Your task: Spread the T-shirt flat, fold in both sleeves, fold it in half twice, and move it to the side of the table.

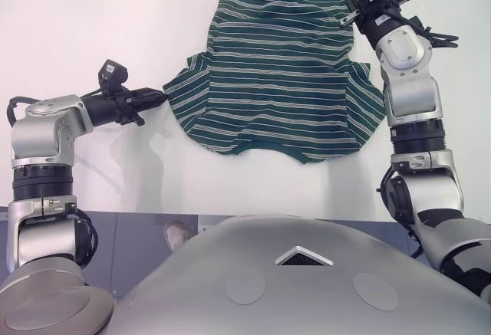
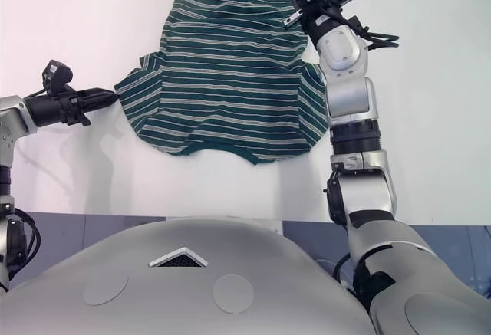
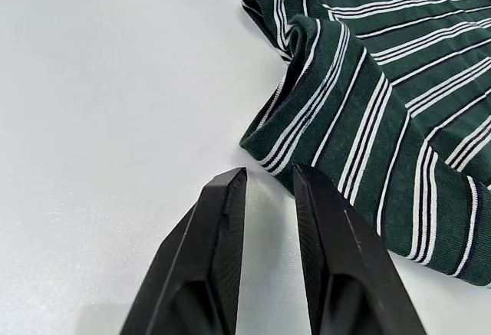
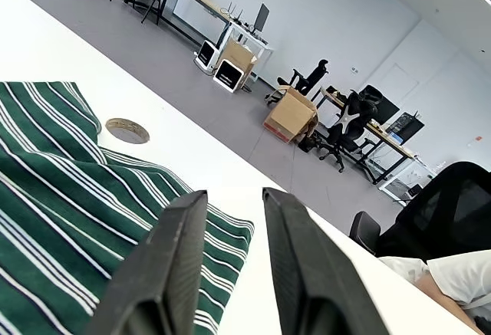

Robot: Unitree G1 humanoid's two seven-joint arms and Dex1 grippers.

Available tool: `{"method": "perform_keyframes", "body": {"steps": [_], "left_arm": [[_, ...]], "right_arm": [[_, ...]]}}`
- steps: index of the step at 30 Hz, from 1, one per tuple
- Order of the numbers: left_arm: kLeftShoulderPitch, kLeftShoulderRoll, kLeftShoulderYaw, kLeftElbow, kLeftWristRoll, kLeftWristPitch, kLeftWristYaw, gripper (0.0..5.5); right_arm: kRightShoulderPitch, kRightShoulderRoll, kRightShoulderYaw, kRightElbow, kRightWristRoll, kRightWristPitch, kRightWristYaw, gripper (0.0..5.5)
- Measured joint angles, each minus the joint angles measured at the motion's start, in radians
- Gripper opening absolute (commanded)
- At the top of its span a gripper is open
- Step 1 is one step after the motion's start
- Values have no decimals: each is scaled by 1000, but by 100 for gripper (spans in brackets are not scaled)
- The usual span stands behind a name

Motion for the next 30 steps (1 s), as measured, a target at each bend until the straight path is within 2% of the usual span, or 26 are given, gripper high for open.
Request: {"method": "perform_keyframes", "body": {"steps": [4,10,16,20,23,27,30], "left_arm": [[-22,-32,2,43,-7,-22,15,4],[-26,-83,8,43,-43,-28,15,2],[-9,-114,13,-177,-150,79,6,2],[-34,-260,-133,-279,-167,115,70,2],[-28,-287,-213,-296,-126,115,121,2],[4,-289,-267,-300,-83,92,163,79],[33,-277,-266,-344,-76,75,173,81]], "right_arm": [[-1,-1,8,24,-13,-1,1,135],[-1,-9,18,44,-22,-4,1,135],[1,-22,17,41,-22,-3,1,135],[28,-26,17,20,-26,8,0,135],[30,-30,19,19,-37,13,4,135],[93,-33,-37,-97,81,134,101,215],[266,-63,-176,-325,265,376,204,271]]}}
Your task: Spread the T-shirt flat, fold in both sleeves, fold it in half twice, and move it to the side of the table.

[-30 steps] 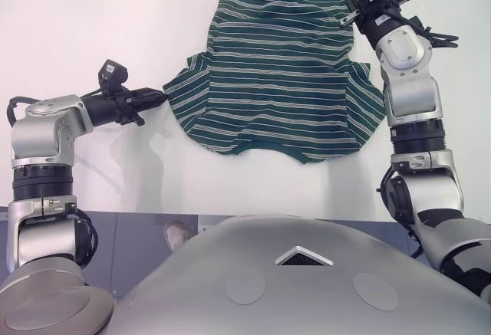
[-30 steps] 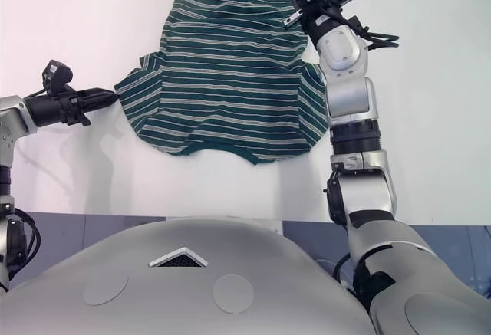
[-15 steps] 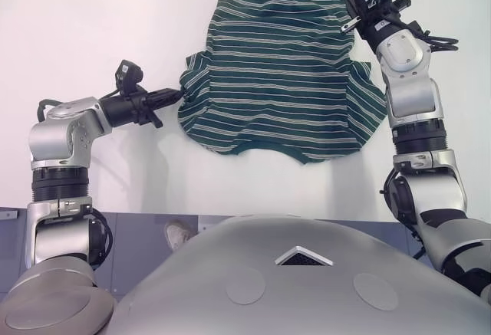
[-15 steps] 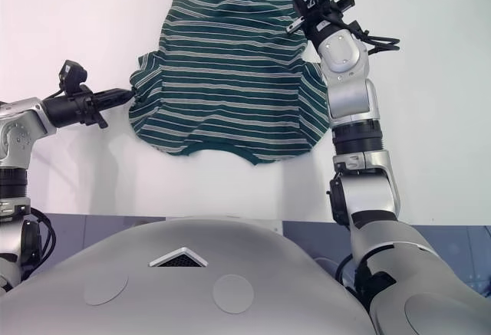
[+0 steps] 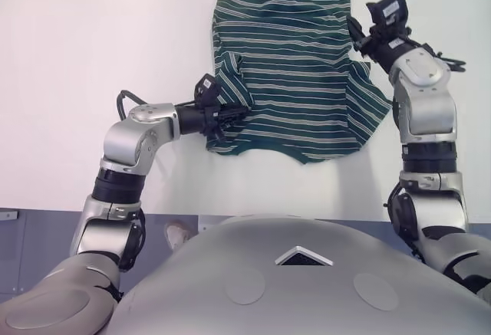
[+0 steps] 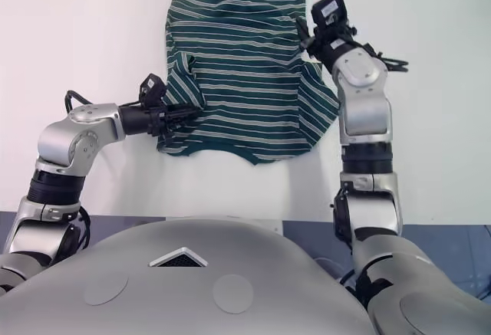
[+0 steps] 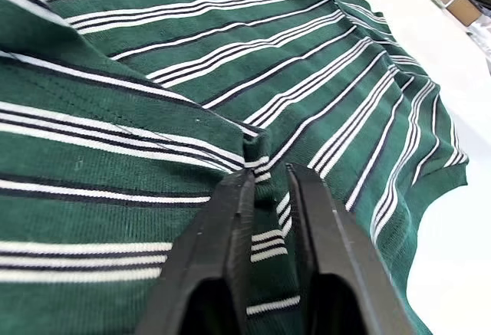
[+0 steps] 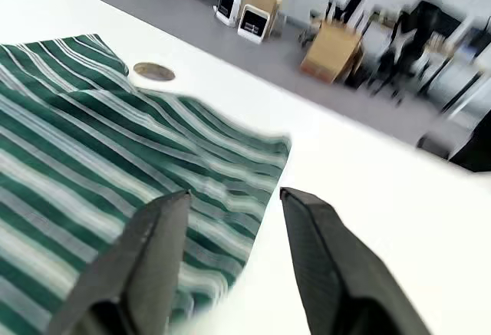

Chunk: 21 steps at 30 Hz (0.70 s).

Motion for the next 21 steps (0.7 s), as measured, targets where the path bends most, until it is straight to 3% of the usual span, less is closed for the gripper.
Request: {"method": "perform_keyframes", "body": {"steps": [5,9,13,21], "left_arm": [[35,109,104,-190,-50,8,-17,81],[18,162,152,-228,-70,13,-29,81],[-23,169,147,-175,-59,-8,-35,81],[-30,138,132,-59,-52,-50,-21,81]], "right_arm": [[358,-177,-224,-314,197,351,156,271],[415,-220,-169,-333,225,421,188,271],[349,-172,-137,-243,242,393,164,191],[273,-97,-318,-79,444,485,146,27]]}}
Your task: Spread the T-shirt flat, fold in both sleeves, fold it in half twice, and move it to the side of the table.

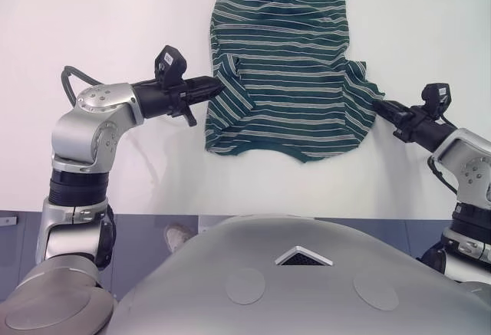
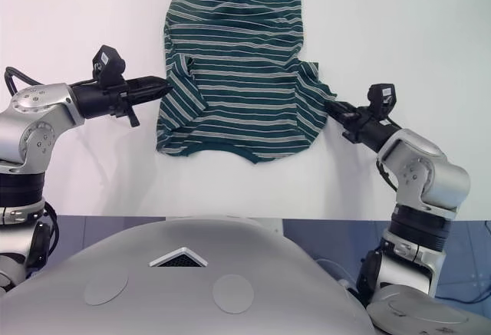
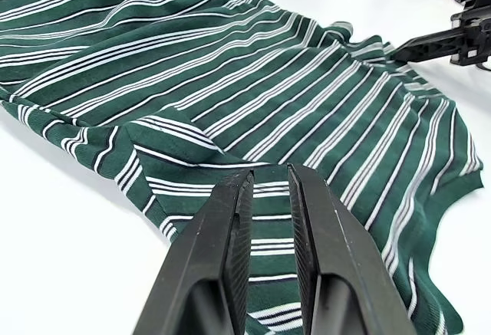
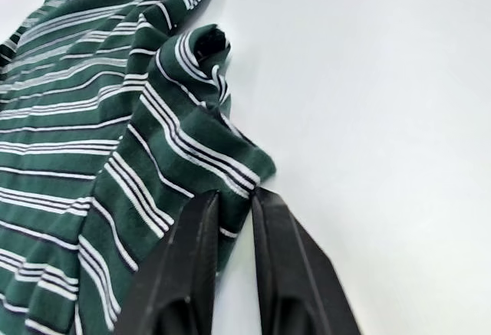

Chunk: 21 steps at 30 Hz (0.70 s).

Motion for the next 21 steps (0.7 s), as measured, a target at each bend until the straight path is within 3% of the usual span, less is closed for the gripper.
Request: {"method": "perform_keyframes", "body": {"steps": [1,5,9,12,17,21], "left_arm": [[0,-3,1,7,0,0,5,81],[-1,-20,24,27,-2,-3,14,81],[-3,-27,35,34,-4,-3,19,81],[-3,-32,37,42,-2,-4,26,81],[-30,-42,24,44,4,-7,41,81],[-44,-24,-13,43,109,-91,73,100]], "right_arm": [[-3,-1,-1,8,2,0,-1,1],[-1,11,38,-11,0,-44,-13,1],[-2,-3,100,-243,49,-46,7,1],[-2,-64,196,-340,45,-38,26,1],[-52,-127,531,-312,-136,-72,4,1],[-107,-131,644,-291,-218,-108,-20,86]]}}
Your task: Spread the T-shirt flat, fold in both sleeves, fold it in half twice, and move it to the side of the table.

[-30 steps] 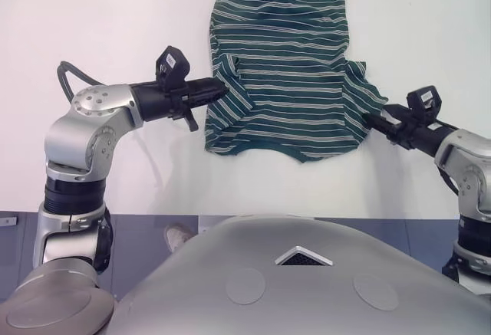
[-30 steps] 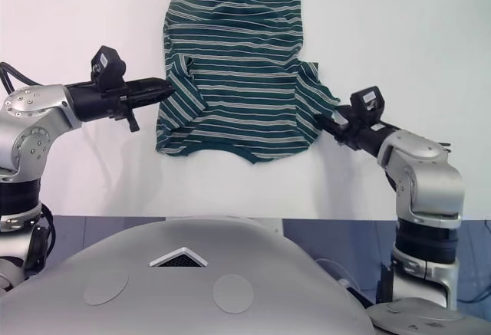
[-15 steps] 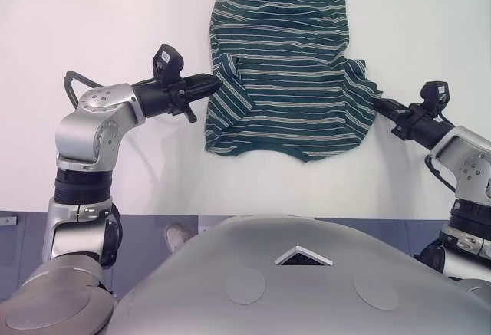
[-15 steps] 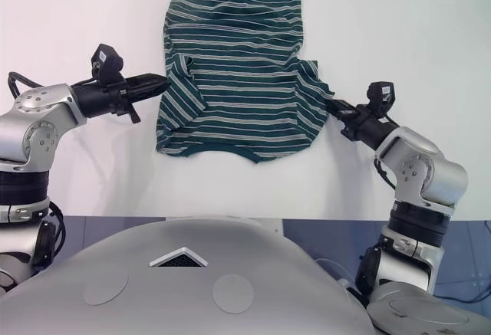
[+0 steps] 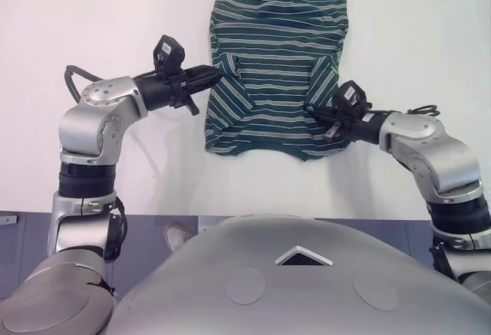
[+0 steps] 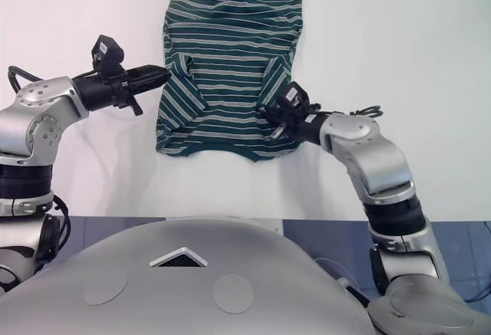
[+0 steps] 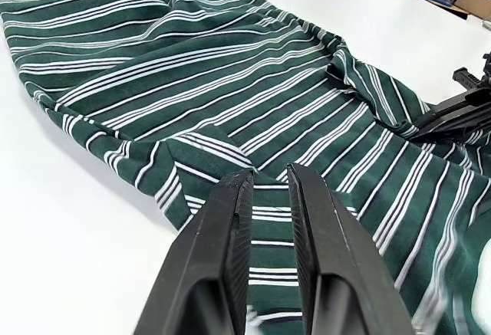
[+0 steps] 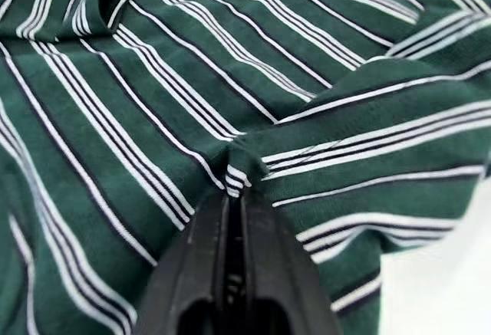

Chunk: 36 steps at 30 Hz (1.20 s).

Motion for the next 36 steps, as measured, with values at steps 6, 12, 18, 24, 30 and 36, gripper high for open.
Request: {"method": "perform_keyframes", "body": {"steps": [6,12,18,24,30,36], "left_arm": [[58,211,-95,-16,327,-467,-59,217],[126,349,-144,128,505,-856,-119,245],[117,286,-207,199,562,-1030,-78,245],[104,221,-267,212,602,-1138,-39,204],[42,230,-338,258,678,-1247,-54,88],[71,292,-340,130,429,-931,-274,1]], "right_arm": [[83,-189,-111,-215,52,-10,143,214],[172,-484,-219,-42,-165,-478,334,246],[158,-448,-65,190,-385,-921,334,246],[130,-380,-16,204,-414,-1052,341,184],[108,-368,9,222,-458,-1070,354,62],[174,-374,5,104,-248,-844,502,0]]}}
